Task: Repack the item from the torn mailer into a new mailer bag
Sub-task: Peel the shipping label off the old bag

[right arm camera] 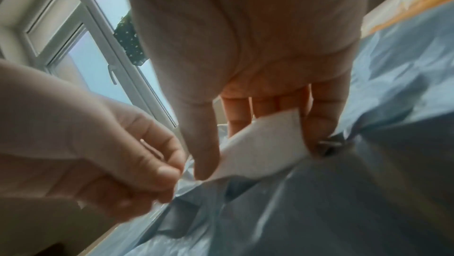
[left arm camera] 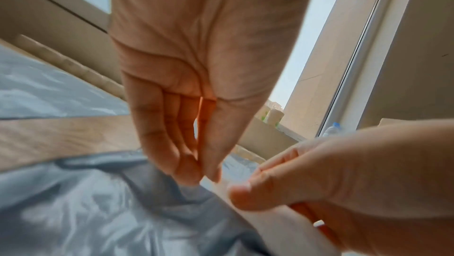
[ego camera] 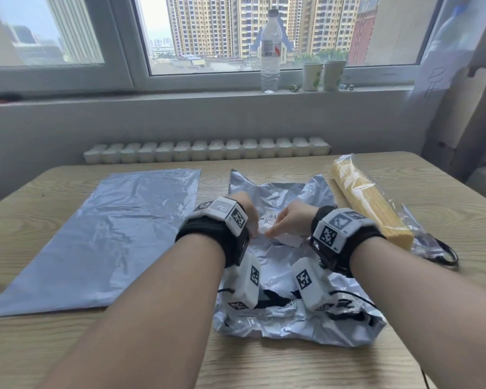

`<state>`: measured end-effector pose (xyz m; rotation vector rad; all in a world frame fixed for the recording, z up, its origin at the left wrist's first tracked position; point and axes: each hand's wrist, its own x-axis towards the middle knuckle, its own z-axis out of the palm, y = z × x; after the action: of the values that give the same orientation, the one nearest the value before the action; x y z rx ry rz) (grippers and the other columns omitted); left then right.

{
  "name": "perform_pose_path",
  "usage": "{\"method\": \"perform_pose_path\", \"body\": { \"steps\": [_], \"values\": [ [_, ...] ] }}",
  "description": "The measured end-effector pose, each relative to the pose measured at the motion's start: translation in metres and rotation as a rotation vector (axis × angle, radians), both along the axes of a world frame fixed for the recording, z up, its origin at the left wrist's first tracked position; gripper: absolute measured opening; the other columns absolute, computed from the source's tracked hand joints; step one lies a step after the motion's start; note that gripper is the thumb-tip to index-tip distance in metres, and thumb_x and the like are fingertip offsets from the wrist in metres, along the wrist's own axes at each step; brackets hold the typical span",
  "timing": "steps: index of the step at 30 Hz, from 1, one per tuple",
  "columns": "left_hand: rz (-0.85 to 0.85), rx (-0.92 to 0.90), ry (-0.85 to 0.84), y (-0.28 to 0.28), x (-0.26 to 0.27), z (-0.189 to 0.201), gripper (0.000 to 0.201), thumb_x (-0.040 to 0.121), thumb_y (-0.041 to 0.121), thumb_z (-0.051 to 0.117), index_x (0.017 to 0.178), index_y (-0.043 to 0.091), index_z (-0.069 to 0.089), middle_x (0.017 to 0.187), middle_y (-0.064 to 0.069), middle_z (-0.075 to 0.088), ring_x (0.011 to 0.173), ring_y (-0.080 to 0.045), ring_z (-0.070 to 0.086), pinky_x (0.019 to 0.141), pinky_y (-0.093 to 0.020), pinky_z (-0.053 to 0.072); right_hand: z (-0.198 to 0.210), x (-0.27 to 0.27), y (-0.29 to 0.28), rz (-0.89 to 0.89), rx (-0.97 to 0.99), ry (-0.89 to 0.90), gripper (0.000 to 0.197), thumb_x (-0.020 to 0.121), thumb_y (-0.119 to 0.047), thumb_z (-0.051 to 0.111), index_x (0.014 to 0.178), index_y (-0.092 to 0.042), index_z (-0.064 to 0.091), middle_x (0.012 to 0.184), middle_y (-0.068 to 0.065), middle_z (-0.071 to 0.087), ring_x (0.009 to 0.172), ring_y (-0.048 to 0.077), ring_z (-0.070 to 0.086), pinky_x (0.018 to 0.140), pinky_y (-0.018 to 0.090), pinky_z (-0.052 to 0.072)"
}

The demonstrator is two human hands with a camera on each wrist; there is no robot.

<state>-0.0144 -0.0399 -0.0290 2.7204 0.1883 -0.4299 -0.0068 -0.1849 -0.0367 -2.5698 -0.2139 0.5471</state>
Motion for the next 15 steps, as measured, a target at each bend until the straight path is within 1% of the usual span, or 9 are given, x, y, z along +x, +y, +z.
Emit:
{"method": "perform_pose_path", "body": {
  "steps": [1, 2, 4, 5, 6, 8, 10, 13, 15],
  "values": [
    [0.023, -0.040, -0.029, -0.001, -0.002, -0.003, 0.015, 0.076, 0.015, 0.078, 0.081, 0.012, 0.064, 0.097, -0.009, 0.073, 0.095, -0.025, 0.071, 0.085, -0.039, 0.059, -0.001, -0.001, 0.001, -0.011, 0.017, 0.017, 0.028, 0.076, -0.042, 0.076, 0.073, -0.016, 0.064, 0.072, -0.001, 0.062, 0.068, 0.015, 0.059, 0.058, 0.027, 0.050],
    [0.054, -0.044, -0.056, -0.003, 0.000, -0.010, 0.022, 0.073, 0.017, 0.080, 0.089, 0.010, 0.067, 0.096, -0.009, 0.073, 0.092, -0.024, 0.071, 0.081, -0.036, 0.059, -0.003, -0.001, 0.001, -0.022, 0.036, 0.029, 0.029, 0.078, -0.039, 0.075, 0.070, -0.016, 0.061, 0.070, 0.000, 0.060, 0.065, 0.014, 0.057, 0.055, 0.026, 0.047],
    [0.067, -0.060, -0.090, -0.006, -0.002, -0.024, 0.034, 0.074, 0.031, 0.081, 0.095, 0.005, 0.070, 0.089, -0.008, 0.071, 0.083, -0.022, 0.069, 0.068, -0.028, 0.055, -0.009, 0.000, -0.002, -0.036, 0.072, 0.033, 0.030, 0.082, -0.037, 0.073, 0.068, -0.015, 0.057, 0.070, 0.000, 0.057, 0.063, 0.014, 0.054, 0.053, 0.024, 0.043],
    [0.074, -0.075, -0.088, -0.007, -0.003, -0.028, 0.041, 0.075, 0.037, 0.079, 0.095, 0.004, 0.070, 0.087, -0.008, 0.070, 0.082, -0.024, 0.068, 0.064, -0.027, 0.051, -0.012, 0.002, -0.003, -0.044, 0.086, 0.022, 0.029, 0.082, -0.036, 0.072, 0.070, -0.014, 0.058, 0.072, 0.000, 0.057, 0.066, 0.015, 0.054, 0.055, 0.024, 0.042],
    [0.079, -0.090, -0.094, -0.006, -0.003, -0.032, 0.045, 0.074, 0.041, 0.079, 0.096, 0.003, 0.070, 0.088, -0.009, 0.071, 0.084, -0.025, 0.068, 0.065, -0.028, 0.049, -0.015, 0.003, -0.004, -0.051, 0.096, 0.005, 0.028, 0.082, -0.035, 0.072, 0.071, -0.014, 0.058, 0.074, 0.000, 0.057, 0.070, 0.016, 0.054, 0.057, 0.024, 0.041],
    [0.099, -0.117, -0.087, -0.002, -0.004, -0.036, 0.047, 0.072, 0.042, 0.080, 0.099, 0.004, 0.071, 0.094, -0.009, 0.073, 0.088, -0.024, 0.069, 0.067, -0.028, 0.048, -0.019, 0.005, -0.004, -0.061, 0.111, -0.021, 0.025, 0.081, -0.034, 0.073, 0.073, -0.014, 0.061, 0.079, 0.001, 0.058, 0.076, 0.016, 0.055, 0.058, 0.024, 0.040],
    [0.122, -0.140, -0.076, 0.001, -0.003, -0.038, 0.045, 0.068, 0.039, 0.083, 0.098, 0.007, 0.072, 0.095, -0.007, 0.074, 0.093, -0.021, 0.069, 0.070, -0.028, 0.050, -0.019, 0.004, -0.004, -0.073, 0.142, -0.019, 0.023, 0.081, -0.032, 0.073, 0.076, -0.013, 0.062, 0.083, 0.001, 0.058, 0.075, 0.014, 0.054, 0.058, 0.023, 0.039],
    [0.125, -0.147, -0.084, 0.002, -0.005, -0.038, 0.043, 0.068, 0.035, 0.085, 0.098, 0.006, 0.073, 0.096, -0.006, 0.074, 0.096, -0.020, 0.069, 0.077, -0.030, 0.053, -0.019, 0.003, -0.005, -0.109, 0.197, -0.007, 0.021, 0.081, -0.028, 0.074, 0.078, -0.012, 0.061, 0.080, 0.000, 0.056, 0.070, 0.010, 0.051, 0.058, 0.022, 0.039],
    [0.127, -0.154, -0.081, 0.002, -0.006, -0.039, 0.043, 0.069, 0.034, 0.085, 0.099, 0.006, 0.072, 0.097, -0.006, 0.074, 0.097, -0.020, 0.068, 0.079, -0.031, 0.053, -0.019, 0.003, -0.006, -0.123, 0.212, -0.003, 0.021, 0.081, -0.028, 0.073, 0.081, -0.011, 0.061, 0.081, 0.000, 0.056, 0.070, 0.010, 0.051, 0.058, 0.022, 0.038]
  ]
}}
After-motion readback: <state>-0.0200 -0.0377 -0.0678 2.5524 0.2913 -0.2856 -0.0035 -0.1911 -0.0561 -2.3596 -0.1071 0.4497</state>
